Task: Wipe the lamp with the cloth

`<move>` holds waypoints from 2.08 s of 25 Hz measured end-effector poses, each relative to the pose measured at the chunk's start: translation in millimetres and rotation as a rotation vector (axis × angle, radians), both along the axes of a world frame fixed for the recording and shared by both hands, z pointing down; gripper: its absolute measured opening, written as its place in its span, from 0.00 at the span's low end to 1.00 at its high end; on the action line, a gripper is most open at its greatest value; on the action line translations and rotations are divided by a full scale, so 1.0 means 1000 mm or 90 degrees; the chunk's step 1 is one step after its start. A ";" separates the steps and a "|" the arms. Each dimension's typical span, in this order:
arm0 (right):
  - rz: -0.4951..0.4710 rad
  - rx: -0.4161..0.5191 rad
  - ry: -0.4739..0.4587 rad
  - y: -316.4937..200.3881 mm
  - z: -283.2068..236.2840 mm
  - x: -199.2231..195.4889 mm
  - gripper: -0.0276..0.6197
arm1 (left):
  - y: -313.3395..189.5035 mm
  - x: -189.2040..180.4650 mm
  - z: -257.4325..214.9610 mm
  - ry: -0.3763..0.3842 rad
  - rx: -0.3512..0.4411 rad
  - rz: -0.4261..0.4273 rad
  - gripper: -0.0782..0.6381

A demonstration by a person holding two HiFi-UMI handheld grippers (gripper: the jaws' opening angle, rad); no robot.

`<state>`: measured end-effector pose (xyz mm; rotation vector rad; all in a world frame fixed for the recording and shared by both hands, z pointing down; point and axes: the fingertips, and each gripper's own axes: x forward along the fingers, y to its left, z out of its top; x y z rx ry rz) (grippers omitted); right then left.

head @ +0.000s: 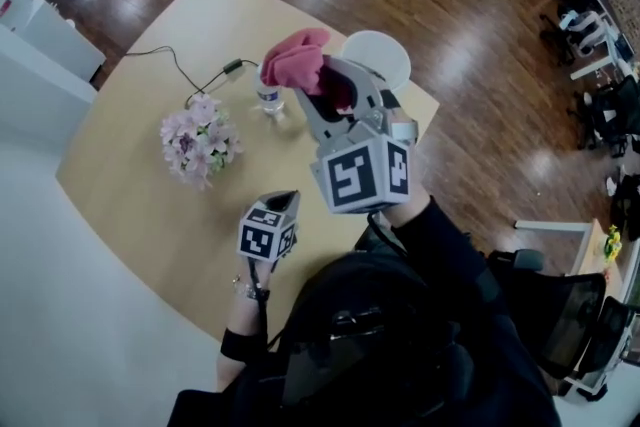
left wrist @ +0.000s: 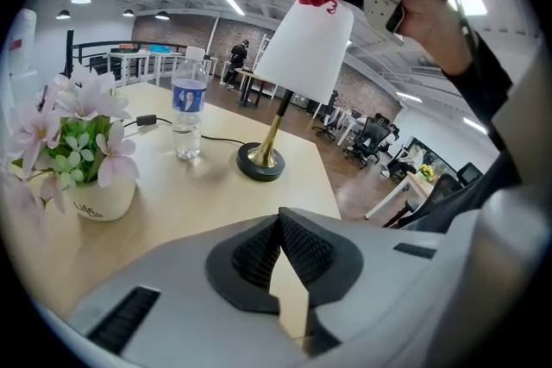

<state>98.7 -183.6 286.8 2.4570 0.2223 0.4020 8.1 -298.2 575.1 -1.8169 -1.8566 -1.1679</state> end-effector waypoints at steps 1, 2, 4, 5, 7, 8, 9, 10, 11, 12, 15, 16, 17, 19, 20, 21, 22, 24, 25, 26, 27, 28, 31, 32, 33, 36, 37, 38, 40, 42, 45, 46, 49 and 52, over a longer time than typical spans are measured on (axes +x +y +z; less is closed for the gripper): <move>0.001 0.000 -0.003 0.000 0.001 0.002 0.24 | 0.000 0.001 0.000 0.001 0.001 -0.001 0.11; 0.001 0.000 -0.006 -0.001 0.003 0.003 0.24 | -0.001 0.001 0.000 0.001 0.002 -0.003 0.11; -0.005 0.006 0.002 -0.005 0.000 0.000 0.24 | -0.002 -0.001 0.000 0.000 0.004 -0.006 0.11; -0.009 0.029 0.015 -0.009 -0.005 -0.004 0.24 | -0.002 -0.002 -0.001 -0.001 0.005 -0.007 0.11; -0.009 0.137 0.046 -0.016 -0.010 -0.012 0.24 | -0.002 -0.002 -0.002 -0.002 0.005 -0.007 0.11; 0.000 0.218 0.052 -0.018 -0.006 -0.016 0.24 | -0.002 -0.002 -0.001 -0.002 0.004 -0.006 0.11; 0.015 0.292 0.047 -0.017 0.002 -0.020 0.24 | -0.001 -0.002 -0.001 -0.002 0.003 -0.005 0.11; 0.032 0.345 0.035 -0.015 0.012 -0.024 0.24 | 0.000 -0.003 -0.001 -0.002 0.002 -0.004 0.11; 0.050 0.382 0.024 -0.012 0.023 -0.027 0.24 | 0.000 -0.004 0.000 -0.002 0.002 -0.002 0.11; 0.068 0.416 0.016 -0.008 0.034 -0.030 0.24 | 0.001 -0.005 0.000 -0.002 0.002 0.001 0.11; 0.112 0.525 0.016 0.010 0.062 -0.037 0.24 | 0.003 -0.008 0.001 0.000 0.004 0.010 0.11; 0.121 0.559 0.020 0.013 0.069 -0.039 0.24 | 0.003 -0.009 0.001 0.000 0.006 0.012 0.11; 0.127 0.590 0.021 0.014 0.077 -0.041 0.24 | 0.004 -0.011 0.001 0.000 0.006 0.013 0.11; 0.138 0.629 0.012 0.013 0.095 -0.044 0.24 | 0.004 -0.013 0.001 -0.002 0.006 0.013 0.11; 0.143 0.640 0.002 0.011 0.105 -0.045 0.24 | 0.003 -0.013 0.002 -0.003 0.008 0.014 0.11; 0.147 0.653 -0.008 0.009 0.115 -0.045 0.24 | 0.001 -0.014 0.004 -0.003 0.012 0.014 0.11; 0.151 0.666 -0.018 0.006 0.125 -0.046 0.24 | 0.000 -0.015 0.005 -0.005 0.015 0.014 0.11; 0.158 0.688 -0.036 0.002 0.143 -0.045 0.24 | -0.002 -0.014 0.005 -0.005 0.018 0.012 0.11; 0.161 0.698 -0.044 0.000 0.151 -0.045 0.24 | -0.002 -0.014 0.006 -0.005 0.019 0.011 0.11; 0.165 0.708 -0.050 -0.002 0.158 -0.045 0.24 | -0.003 -0.013 0.007 -0.005 0.019 0.010 0.11; 0.169 0.717 -0.056 -0.002 0.165 -0.045 0.24 | -0.004 -0.013 0.008 -0.005 0.020 0.010 0.11; 0.174 0.723 -0.060 -0.003 0.170 -0.045 0.24 | -0.005 -0.013 0.009 -0.005 0.021 0.008 0.11; 0.183 0.739 -0.072 -0.004 0.181 -0.044 0.24 | -0.007 -0.012 0.010 -0.006 0.023 0.004 0.11; 0.185 0.742 -0.076 -0.005 0.185 -0.043 0.24 | -0.007 -0.012 0.009 -0.006 0.023 0.004 0.11; 0.188 0.746 -0.082 -0.006 0.189 -0.043 0.24 | -0.007 -0.012 0.009 -0.005 0.024 0.004 0.11; 0.199 0.765 -0.108 -0.010 0.209 -0.044 0.24 | -0.007 -0.013 0.009 -0.002 0.025 0.004 0.11; 0.201 0.771 -0.118 -0.012 0.214 -0.044 0.24 | -0.007 -0.012 0.009 -0.001 0.026 0.004 0.11; 0.199 0.778 -0.128 -0.014 0.218 -0.045 0.24 | -0.007 -0.012 0.009 0.001 0.025 0.004 0.11; 0.166 0.784 -0.140 -0.024 0.211 -0.045 0.24 | -0.007 -0.012 0.008 0.004 0.024 0.003 0.11; 0.091 0.755 -0.128 -0.039 0.177 -0.045 0.24 | -0.006 -0.012 0.004 0.007 0.020 0.001 0.11; -0.025 0.653 -0.072 -0.051 0.094 -0.049 0.24 | -0.004 -0.011 -0.003 0.014 0.011 0.000 0.11; -0.048 0.615 -0.051 -0.048 0.067 -0.052 0.24 | -0.003 -0.011 -0.007 0.018 0.007 0.000 0.11; -0.076 0.516 -0.002 -0.021 0.002 -0.062 0.24 | 0.003 -0.011 -0.019 0.032 -0.009 -0.003 0.11; -0.050 0.456 0.023 0.027 -0.029 -0.074 0.24 | 0.012 -0.016 -0.027 0.043 -0.018 -0.009 0.11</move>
